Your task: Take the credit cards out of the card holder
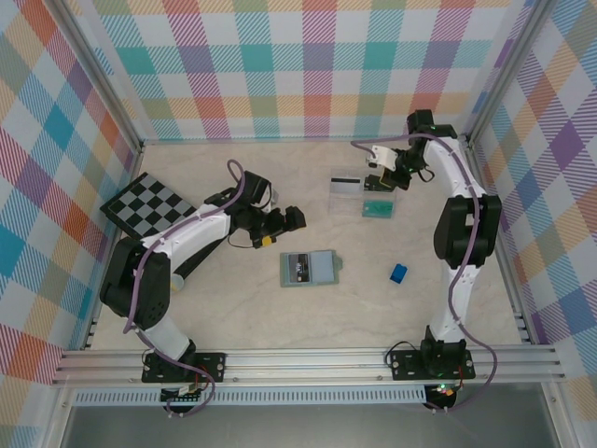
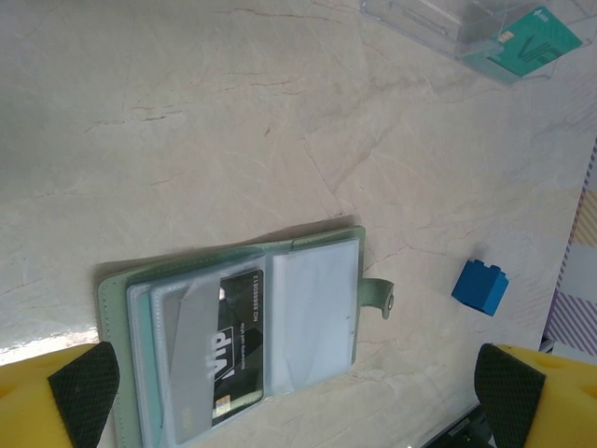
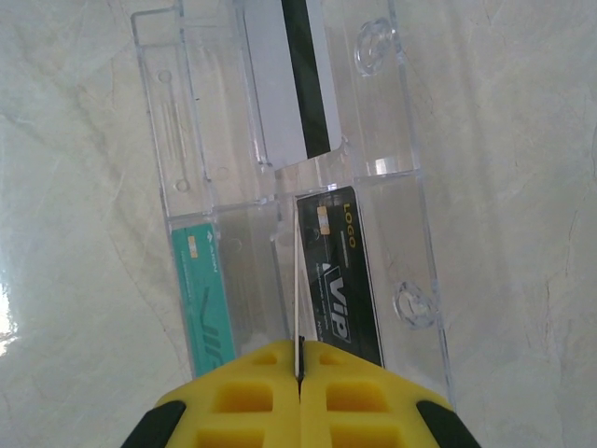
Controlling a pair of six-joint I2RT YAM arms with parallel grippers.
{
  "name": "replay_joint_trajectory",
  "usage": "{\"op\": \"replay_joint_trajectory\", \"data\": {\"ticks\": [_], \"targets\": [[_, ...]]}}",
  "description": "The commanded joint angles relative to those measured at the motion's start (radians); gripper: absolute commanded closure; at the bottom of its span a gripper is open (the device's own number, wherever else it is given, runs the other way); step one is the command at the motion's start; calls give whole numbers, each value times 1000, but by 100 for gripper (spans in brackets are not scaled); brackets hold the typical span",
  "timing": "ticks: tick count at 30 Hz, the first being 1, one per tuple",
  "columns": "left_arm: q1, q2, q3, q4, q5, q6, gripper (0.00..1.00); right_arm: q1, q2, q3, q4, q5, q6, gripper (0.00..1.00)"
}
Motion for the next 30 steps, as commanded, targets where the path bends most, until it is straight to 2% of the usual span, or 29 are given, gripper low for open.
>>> {"op": "replay_joint_trajectory", "data": {"ticks": [1,21,30], "targets": [[15,21,27,-4,16,-13,0,10,28,46,-3,-12,-43,100],[15,86,34,2,44,-17,0,22,110,76,-16,61,-64,98],[16,99,33,-3,47,-13,0,35,110,94,-110,24,-48,98]]}}
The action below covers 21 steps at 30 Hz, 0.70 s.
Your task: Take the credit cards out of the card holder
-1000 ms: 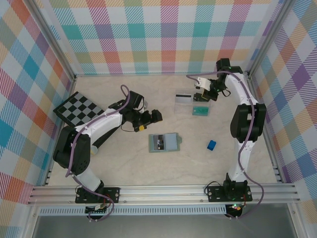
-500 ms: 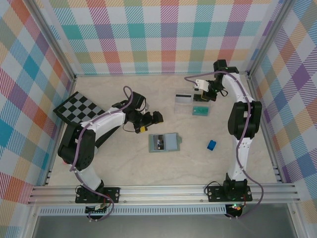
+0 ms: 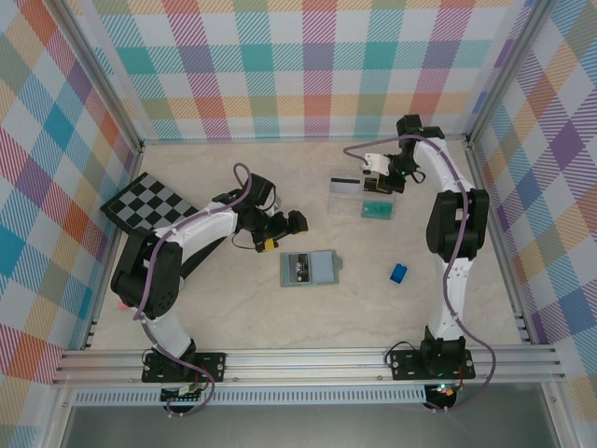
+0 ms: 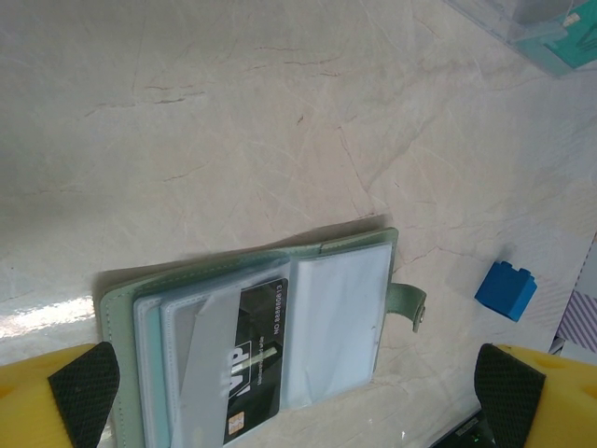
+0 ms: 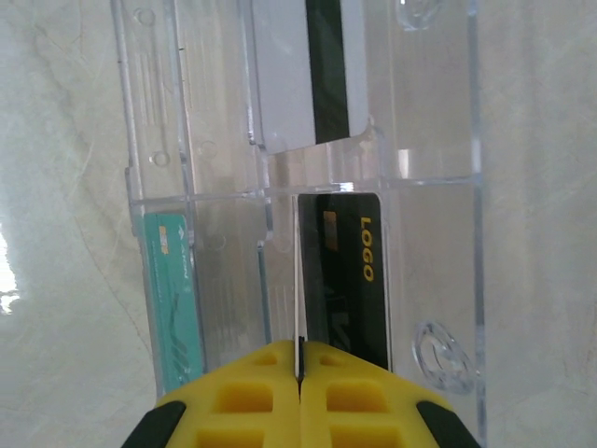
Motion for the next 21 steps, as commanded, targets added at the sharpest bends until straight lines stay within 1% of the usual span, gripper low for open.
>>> {"op": "replay_joint_trajectory", "data": {"ticks": [1,8,13,16,19,21], "targets": [[15,17,18,-1,21,-4,0,7,10,40,-90,-55,-5,98],[15,17,14,8,32,-5,0,6,0,46,-149,-117,3,98],[15,13,10,5,32,-5,0,7,-3,43,-142,-116,18,97],[15,14,9,5,32,-6,0,7,-9,43,-108,-105,35,92],[15,14,6,7,32,-9,0,7,-19,40,-80,-97,47,82],[15,10,4,8,33,-11,0,7,-28,39,-68,-94,52,77]]}}
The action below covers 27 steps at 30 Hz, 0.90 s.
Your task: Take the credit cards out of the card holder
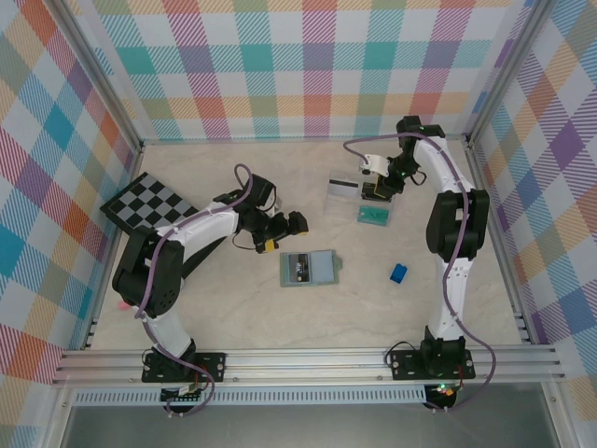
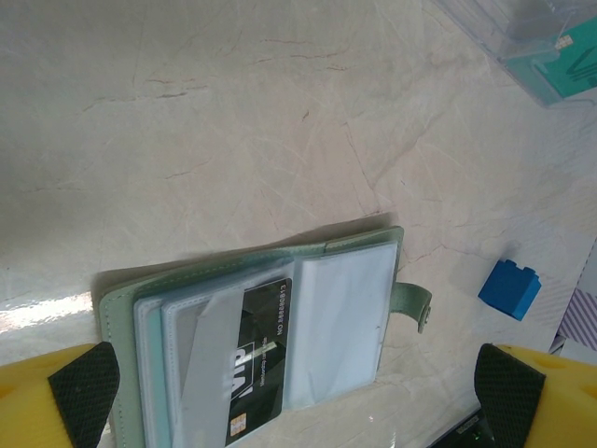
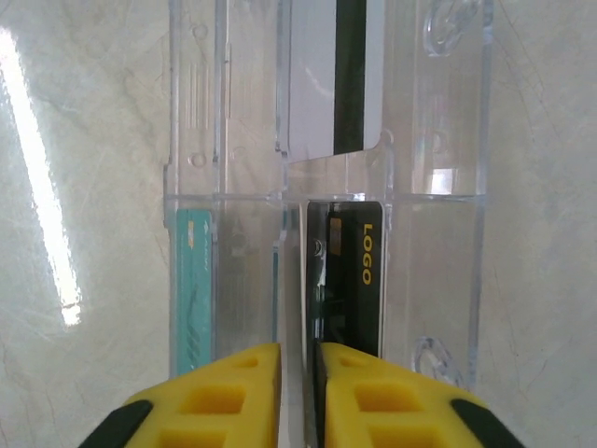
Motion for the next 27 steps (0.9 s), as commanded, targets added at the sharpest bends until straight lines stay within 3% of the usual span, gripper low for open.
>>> {"op": "replay_joint_trajectory", "data": {"ticks": [1,17,19,23,27], "targets": [[15,0,3,10,25,-11,0,6,-33,19,23,-33,19,77],[15,-76,-53,25,20,-21,0,11,-212,-20,20,-93,102,70],[15,-96,-71,27,9,-27,0,20,-244,-25,17,-98,168,70],[15,-151,-126,33,-14,-49,0,36,-337,-52,46,-126,471,70],[11,-201,-174,38,-30,-67,0,118,-514,-272,197,-75,748,68]]}}
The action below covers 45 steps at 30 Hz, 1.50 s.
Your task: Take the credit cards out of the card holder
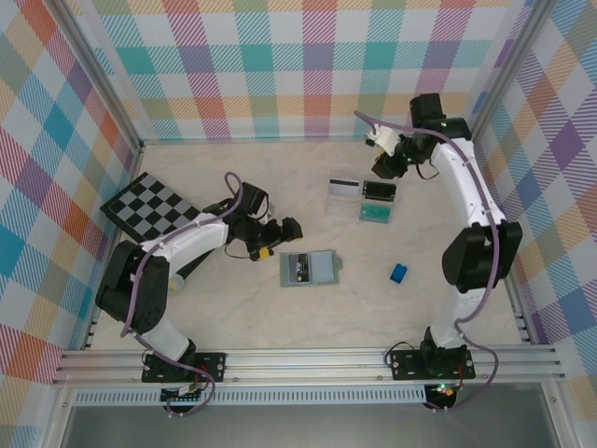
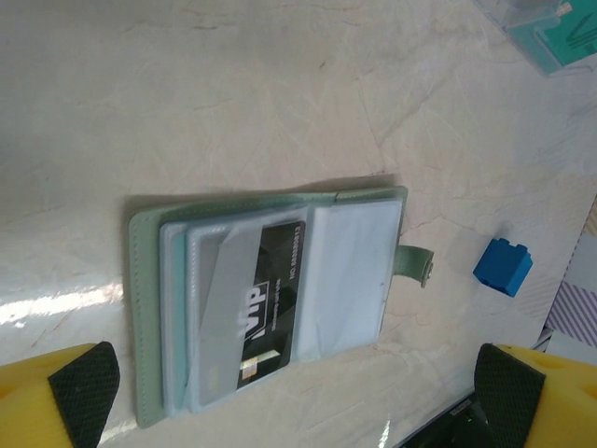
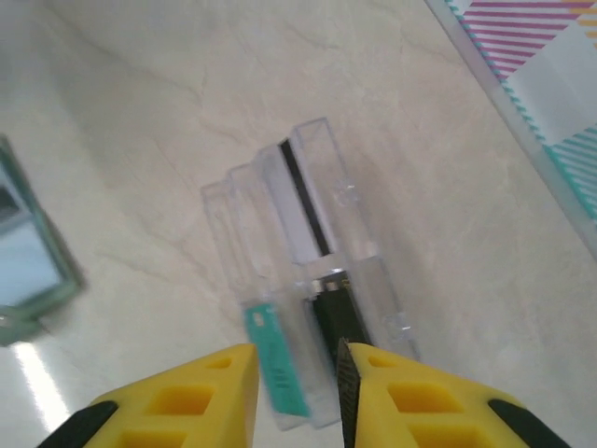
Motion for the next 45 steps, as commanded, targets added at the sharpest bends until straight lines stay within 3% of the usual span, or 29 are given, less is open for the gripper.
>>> {"op": "replay_joint_trajectory", "data": {"ticks": [1,6,9,15,17,21,28,31,39,45], "targets": [[9,-60,-36,6,-25,-22,0,84,-134,-143,113,34,368,66],[-5,-105,-61,-13,-38,-20,0,185,-281,-291,164,61,820,65],[-17,-129,-77,-23,-49,-16,0,253,-355,-397,198,109,968,63],[-42,-158,-124,-15,-63,-32,0,343,-446,-623,284,74,1264,62],[-46,-160,-140,-1,-56,-50,0,368,-446,-688,316,51,1314,61],[-54,-145,-151,6,-54,-77,0,423,-436,-819,443,14,1402,49],[-56,-104,-129,-26,-69,-56,4,490,-243,-854,575,-87,1495,47],[-56,-71,-100,-44,-70,-36,13,524,-141,-795,588,-88,1514,49],[-56,-13,-79,33,-44,-82,53,538,21,-695,547,-6,1514,59],[-55,50,-67,83,0,-105,67,535,70,-665,518,31,1492,62]]}}
